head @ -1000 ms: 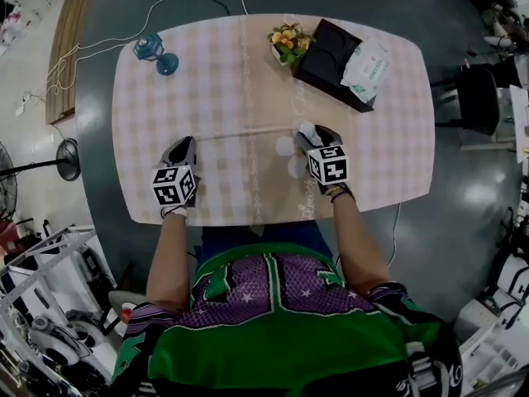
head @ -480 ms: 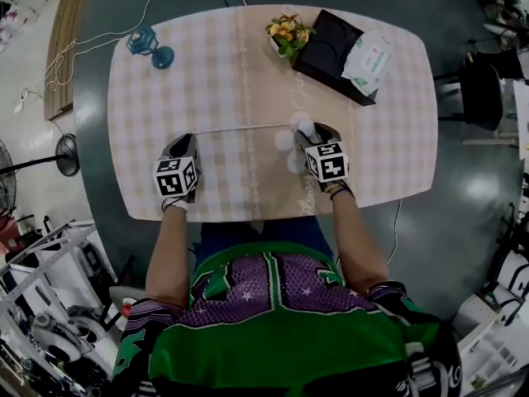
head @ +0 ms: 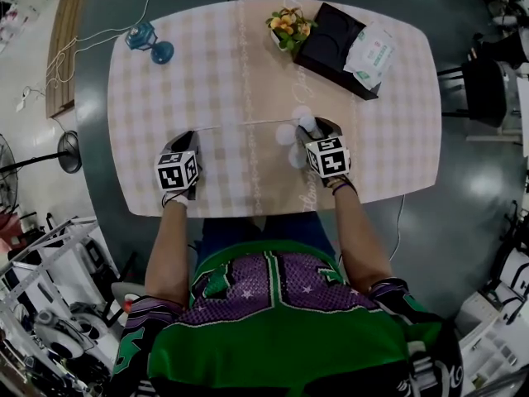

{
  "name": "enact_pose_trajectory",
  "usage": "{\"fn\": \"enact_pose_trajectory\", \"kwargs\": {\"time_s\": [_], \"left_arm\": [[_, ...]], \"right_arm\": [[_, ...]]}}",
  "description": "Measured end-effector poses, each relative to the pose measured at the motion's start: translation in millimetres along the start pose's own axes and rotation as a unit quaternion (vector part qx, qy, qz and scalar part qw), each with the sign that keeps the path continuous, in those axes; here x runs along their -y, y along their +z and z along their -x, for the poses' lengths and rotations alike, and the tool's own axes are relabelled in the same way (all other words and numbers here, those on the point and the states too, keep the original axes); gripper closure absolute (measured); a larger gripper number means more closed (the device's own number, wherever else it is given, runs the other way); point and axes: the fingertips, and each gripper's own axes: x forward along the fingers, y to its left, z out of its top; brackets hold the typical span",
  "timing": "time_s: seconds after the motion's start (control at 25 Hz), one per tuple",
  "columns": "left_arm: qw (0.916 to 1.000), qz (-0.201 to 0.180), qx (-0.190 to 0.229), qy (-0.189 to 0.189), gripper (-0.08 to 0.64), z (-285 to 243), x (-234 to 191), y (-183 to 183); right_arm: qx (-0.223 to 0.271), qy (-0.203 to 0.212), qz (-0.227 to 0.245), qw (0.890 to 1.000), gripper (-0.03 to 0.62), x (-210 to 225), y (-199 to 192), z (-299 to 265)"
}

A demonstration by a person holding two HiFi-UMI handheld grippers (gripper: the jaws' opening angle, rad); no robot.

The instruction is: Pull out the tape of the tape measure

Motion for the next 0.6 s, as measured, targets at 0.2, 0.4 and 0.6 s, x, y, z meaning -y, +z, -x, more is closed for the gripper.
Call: {"fn": "enact_pose_trajectory", "kwargs": {"time_s": [0.2, 0.4, 0.6], "left_arm": [[0.9999, -0.008, -0.007, 0.012, 0.523, 0.6, -2.1, -5.8], [0.9997, -0.012, -0.009, 0.020, 0.476, 2.3, -5.3, -10.9], [0.9995, -0.016, -0.009, 0.026, 0.463, 6.8, -11.0, -15.9]], "right_arm": [[0.003, -0.006, 0.006, 1.000, 0.371, -1.4, -0.6, 0.3], [0.014, -0.006, 0.010, 1.000, 0.342, -5.6, 0.1, 1.5], [0.041, -0.009, -0.001, 0.999, 0.334, -5.3, 7.1, 13.5]]}}
